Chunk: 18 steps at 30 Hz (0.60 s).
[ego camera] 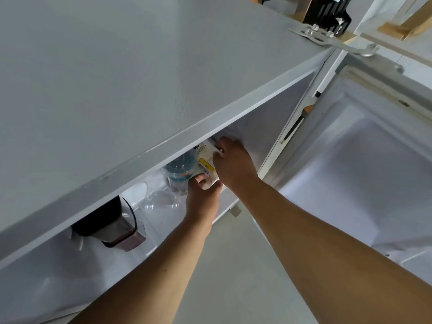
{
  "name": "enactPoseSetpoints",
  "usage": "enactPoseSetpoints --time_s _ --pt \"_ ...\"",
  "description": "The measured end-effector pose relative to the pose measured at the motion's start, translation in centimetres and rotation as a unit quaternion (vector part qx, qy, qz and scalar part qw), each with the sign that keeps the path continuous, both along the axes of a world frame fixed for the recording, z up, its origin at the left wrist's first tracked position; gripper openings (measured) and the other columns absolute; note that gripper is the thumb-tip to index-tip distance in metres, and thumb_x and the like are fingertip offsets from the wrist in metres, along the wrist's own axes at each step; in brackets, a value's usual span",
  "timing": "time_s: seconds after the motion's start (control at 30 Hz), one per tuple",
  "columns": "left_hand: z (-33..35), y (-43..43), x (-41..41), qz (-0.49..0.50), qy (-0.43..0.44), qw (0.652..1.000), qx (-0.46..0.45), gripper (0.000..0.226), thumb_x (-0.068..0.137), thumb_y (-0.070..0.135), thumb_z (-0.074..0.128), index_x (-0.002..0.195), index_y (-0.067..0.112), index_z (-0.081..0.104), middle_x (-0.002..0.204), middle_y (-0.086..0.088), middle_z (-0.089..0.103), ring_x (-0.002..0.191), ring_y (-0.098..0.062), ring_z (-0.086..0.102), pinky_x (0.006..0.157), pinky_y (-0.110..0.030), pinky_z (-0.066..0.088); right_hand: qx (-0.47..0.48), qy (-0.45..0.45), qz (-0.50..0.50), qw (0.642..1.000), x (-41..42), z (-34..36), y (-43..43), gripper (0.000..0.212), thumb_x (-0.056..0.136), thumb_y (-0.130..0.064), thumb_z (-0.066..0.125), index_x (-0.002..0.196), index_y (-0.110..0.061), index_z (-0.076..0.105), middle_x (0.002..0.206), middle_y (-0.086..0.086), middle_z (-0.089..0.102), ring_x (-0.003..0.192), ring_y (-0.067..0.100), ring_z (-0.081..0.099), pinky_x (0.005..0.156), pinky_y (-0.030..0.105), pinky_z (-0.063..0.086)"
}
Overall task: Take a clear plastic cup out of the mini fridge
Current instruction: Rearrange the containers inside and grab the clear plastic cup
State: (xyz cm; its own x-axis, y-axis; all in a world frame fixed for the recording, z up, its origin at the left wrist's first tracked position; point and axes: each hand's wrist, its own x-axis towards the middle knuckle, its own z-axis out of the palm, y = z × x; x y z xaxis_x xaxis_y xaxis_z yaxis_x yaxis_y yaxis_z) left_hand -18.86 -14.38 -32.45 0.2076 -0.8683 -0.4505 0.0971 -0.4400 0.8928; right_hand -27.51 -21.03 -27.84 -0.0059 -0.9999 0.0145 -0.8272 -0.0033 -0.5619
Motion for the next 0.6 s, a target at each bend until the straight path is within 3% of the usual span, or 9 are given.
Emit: enactPoseSetpoints --time_s 0.13,0.2,0.27,0.33,0.4,0.5,0.6 --pt "0.4 0.2 0.6 -0.02 0.024 0.999 0.027 0.045 0.089 0.008 0.066 0.132 0.006 0.055 0.132 -0.016 0.066 0.12 -0.03 0.064 0.108 -0.047 0.05 0.009 0.005 0.007 1.0 -0.1 0.2 0.0 0.022 0.101 -0.018 0.053 0.122 -0.016 0.059 0.114 0.007 0.053 0.084 0.022 0.055 0.056 0.017 0.034" --pt "0.5 1.0 1.7 -0.024 0.046 0.998 0.036 0.024 0.091 -0.002 0.054 0.113 0.005 0.06 0.113 -0.019 0.072 0.098 -0.04 0.065 0.087 -0.036 0.054 0.008 0.041 0.001 0.999 -0.4 0.5 0.7 0.027 0.099 -0.019 0.057 0.126 -0.014 0.055 0.121 0.012 0.056 0.093 0.028 0.061 0.065 0.024 0.04" --pt "0.8 2.2 3.3 0.04 0.07 0.996 0.046 0.022 0.097 -0.003 0.044 0.103 0.007 0.062 0.087 -0.009 0.076 0.074 -0.028 0.074 0.062 -0.026 0.057 -0.064 0.102 0.002 0.993 -0.5 1.0 1.8 0.035 0.093 -0.018 0.064 0.127 -0.011 0.055 0.118 0.015 0.059 0.099 0.033 0.061 0.07 0.031 0.046" --pt "1.3 3.2 4.6 0.125 0.065 0.989 0.047 0.023 0.101 0.008 0.044 0.108 0.016 0.064 0.095 -0.004 0.075 0.068 -0.013 0.077 0.054 -0.021 0.058 -0.17 0.119 0.022 0.978 0.0 1.6 2.8 0.04 0.086 -0.017 0.072 0.123 -0.008 0.059 0.112 0.018 0.063 0.098 0.037 0.061 0.072 0.035 0.047" --pt "1.8 3.7 5.5 0.192 0.081 0.978 0.028 0.016 0.102 0.017 0.047 0.106 0.022 0.061 0.102 -0.006 0.071 0.069 -0.01 0.077 0.054 -0.021 0.058 -0.203 0.065 0.059 0.975 1.0 2.4 3.3 0.047 0.083 -0.024 0.077 0.124 -0.008 0.062 0.116 0.017 0.066 0.101 0.038 0.061 0.079 0.039 0.052" --pt "2.9 3.0 6.1 0.25 0.11 0.962 -0.008 0.017 0.104 0.027 0.05 0.116 0.018 0.058 0.101 -0.005 0.067 0.066 -0.011 0.076 0.054 -0.02 0.057 -0.1 0.034 0.127 0.986 3.2 3.0 3.1 0.069 0.078 -0.047 0.081 0.135 -0.015 0.058 0.128 0.012 0.064 0.114 0.033 0.06 0.092 0.04 0.053" --pt "4.1 1.9 6.5 0.246 0.137 0.959 -0.017 0.035 0.104 0.03 0.05 0.128 0.006 0.057 0.103 -0.012 0.072 0.086 -0.023 0.076 0.064 -0.026 0.058 -0.023 0.062 0.179 0.982 5.0 2.9 2.2 0.088 0.07 -0.06 0.081 0.144 -0.021 0.052 0.136 0.005 0.06 0.122 0.028 0.056 0.099 0.04 0.052"
